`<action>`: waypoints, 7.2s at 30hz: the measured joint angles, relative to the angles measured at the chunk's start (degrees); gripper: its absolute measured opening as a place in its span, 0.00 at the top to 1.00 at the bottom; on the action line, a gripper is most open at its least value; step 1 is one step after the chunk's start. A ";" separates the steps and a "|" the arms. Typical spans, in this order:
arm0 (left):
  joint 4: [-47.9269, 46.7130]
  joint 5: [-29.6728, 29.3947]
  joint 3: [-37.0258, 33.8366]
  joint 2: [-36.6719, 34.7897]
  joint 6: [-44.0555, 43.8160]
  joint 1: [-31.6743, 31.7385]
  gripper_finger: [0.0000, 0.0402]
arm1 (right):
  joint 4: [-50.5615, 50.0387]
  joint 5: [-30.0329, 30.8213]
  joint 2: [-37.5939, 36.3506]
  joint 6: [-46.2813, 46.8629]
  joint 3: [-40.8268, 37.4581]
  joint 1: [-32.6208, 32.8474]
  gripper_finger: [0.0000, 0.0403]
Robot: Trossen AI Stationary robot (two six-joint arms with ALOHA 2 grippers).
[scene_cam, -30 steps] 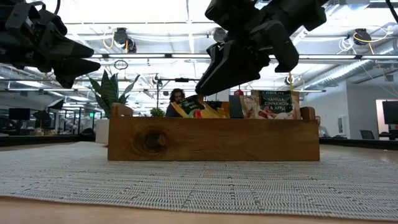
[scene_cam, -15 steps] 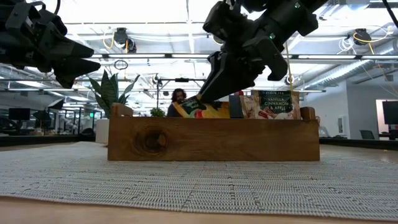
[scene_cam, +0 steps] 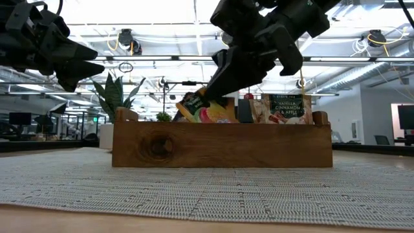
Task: Pick & Place Tea
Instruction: Put the yellow tea bag into the middle compartment of the wood organizer, then put the red tea bag into the left compartment of the wood organizer
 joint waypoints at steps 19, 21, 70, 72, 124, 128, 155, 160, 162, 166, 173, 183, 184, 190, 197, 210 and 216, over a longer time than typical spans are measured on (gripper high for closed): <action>0.00 0.00 0.00 0.00 0.00 0.00 0.49 | -2.31 9.32 0.00 5.88 0.00 1.56 1.00; 0.00 0.00 0.00 0.00 0.00 0.00 0.49 | -2.31 9.30 0.02 6.68 0.00 1.80 1.00; 0.00 0.00 0.00 0.00 0.00 0.02 0.49 | -1.00 1.50 0.02 3.09 -0.02 1.55 0.84; -0.02 0.00 0.00 0.00 0.00 0.02 0.49 | -1.17 1.58 0.02 2.85 -0.02 1.46 0.87; -0.01 0.00 0.00 0.00 0.00 0.01 0.49 | -1.40 36.19 -0.07 22.02 -5.17 16.10 1.00; -0.02 0.00 0.00 0.00 0.02 0.00 0.49 | 0.97 36.54 -0.07 22.82 -6.81 15.49 1.00; 0.00 0.00 0.00 0.00 0.02 0.02 0.49 | 11.49 43.73 -0.07 12.38 -8.04 15.83 0.92; 0.00 0.00 0.00 0.00 0.00 0.00 0.49 | 14.75 43.90 -0.07 8.11 -8.04 15.96 0.86; 0.00 0.00 0.00 0.00 0.00 0.00 0.49 | 13.82 44.33 -0.81 6.93 -8.07 16.36 0.84; 0.00 0.00 0.00 0.00 0.00 0.00 0.49 | 11.82 45.12 -5.30 7.00 -8.46 17.98 0.84; 0.07 0.00 0.02 0.00 0.00 0.00 0.49 | 13.13 26.42 -25.03 10.93 -22.37 13.62 0.88; 0.14 0.00 0.04 0.00 0.00 0.01 0.49 | 26.61 6.25 -58.25 12.72 -49.78 -6.47 0.93; 0.09 0.00 0.04 0.00 0.00 0.00 0.49 | 25.68 6.24 -60.81 12.37 -51.08 -7.50 0.93; 0.07 0.00 0.04 0.00 0.00 0.00 0.49 | 23.75 1.27 -72.08 11.81 -57.76 -14.13 0.95; 0.31 0.00 0.04 0.00 -0.17 0.00 0.49 | 22.95 -5.84 -78.41 14.02 -61.78 -21.47 0.97; 4.55 -0.02 0.04 0.00 0.01 0.02 0.49 | 23.06 3.41 -79.65 12.77 -61.91 -24.43 0.97; 7.87 -0.09 0.04 0.00 -0.32 0.02 0.49 | 23.20 3.29 -79.65 17.49 -61.96 -24.38 0.96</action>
